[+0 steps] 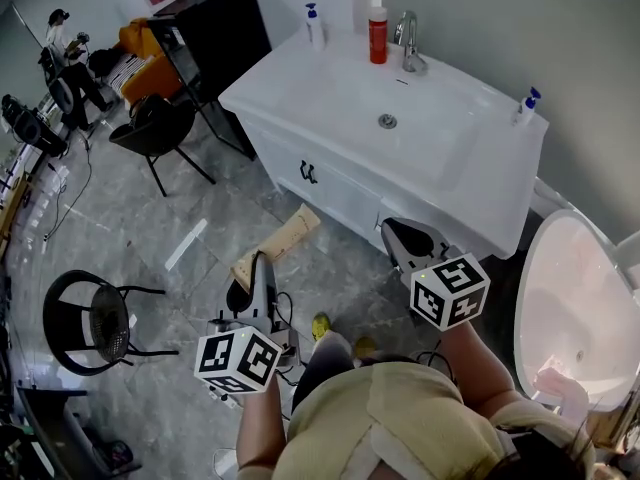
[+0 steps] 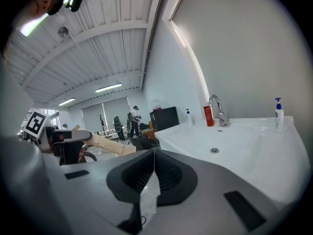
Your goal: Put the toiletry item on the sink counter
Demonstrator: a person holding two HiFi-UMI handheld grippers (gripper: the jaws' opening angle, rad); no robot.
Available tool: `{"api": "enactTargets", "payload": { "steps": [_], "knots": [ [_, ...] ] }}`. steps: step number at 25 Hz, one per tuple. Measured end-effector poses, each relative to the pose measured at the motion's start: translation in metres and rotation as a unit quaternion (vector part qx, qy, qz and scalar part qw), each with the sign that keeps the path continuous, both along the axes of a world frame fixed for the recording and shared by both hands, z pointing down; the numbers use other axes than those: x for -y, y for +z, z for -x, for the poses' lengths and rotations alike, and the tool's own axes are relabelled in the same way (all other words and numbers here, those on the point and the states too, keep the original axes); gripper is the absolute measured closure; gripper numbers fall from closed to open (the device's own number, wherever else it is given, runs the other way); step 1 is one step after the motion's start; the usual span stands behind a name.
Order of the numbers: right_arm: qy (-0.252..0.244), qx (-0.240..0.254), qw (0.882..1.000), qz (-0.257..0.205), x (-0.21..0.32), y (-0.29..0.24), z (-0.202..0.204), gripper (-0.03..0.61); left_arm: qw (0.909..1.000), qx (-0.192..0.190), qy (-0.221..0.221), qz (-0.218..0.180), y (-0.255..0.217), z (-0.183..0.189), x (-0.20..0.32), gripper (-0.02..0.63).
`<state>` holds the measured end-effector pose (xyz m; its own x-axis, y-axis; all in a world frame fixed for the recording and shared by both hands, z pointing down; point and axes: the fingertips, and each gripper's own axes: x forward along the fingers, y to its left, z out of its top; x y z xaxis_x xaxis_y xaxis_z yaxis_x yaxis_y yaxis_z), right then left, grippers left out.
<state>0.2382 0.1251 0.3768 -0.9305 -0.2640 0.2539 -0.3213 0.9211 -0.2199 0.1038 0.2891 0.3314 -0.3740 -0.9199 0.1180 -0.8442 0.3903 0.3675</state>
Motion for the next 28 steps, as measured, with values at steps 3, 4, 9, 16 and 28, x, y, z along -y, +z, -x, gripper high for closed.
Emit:
{"api": "enactTargets", "payload": {
  "steps": [3,4,9,16,28],
  "knots": [
    [0.002,-0.004,1.0,0.0,0.003,0.0,0.008,0.551,1.0,0.008,0.0,0.002,0.0,0.01,0.005,0.528],
    [0.003,-0.005,1.0,0.0,0.005,0.0,0.012,0.551,0.9999,0.012,-0.001,0.004,0.001,0.015,0.007,0.528],
    [0.008,-0.009,1.0,-0.005,0.013,-0.002,0.037,0.551,0.9999,0.013,0.009,0.005,0.004,0.04,0.017,0.528],
    [0.009,-0.013,1.0,-0.009,0.016,-0.006,0.088,0.551,0.9998,0.007,0.019,0.005,0.005,0.088,0.022,0.528],
    [0.021,-0.024,0.999,-0.011,0.018,-0.004,0.17,0.551,0.9994,-0.005,0.032,0.015,0.013,0.17,0.027,0.528]
  ]
}}
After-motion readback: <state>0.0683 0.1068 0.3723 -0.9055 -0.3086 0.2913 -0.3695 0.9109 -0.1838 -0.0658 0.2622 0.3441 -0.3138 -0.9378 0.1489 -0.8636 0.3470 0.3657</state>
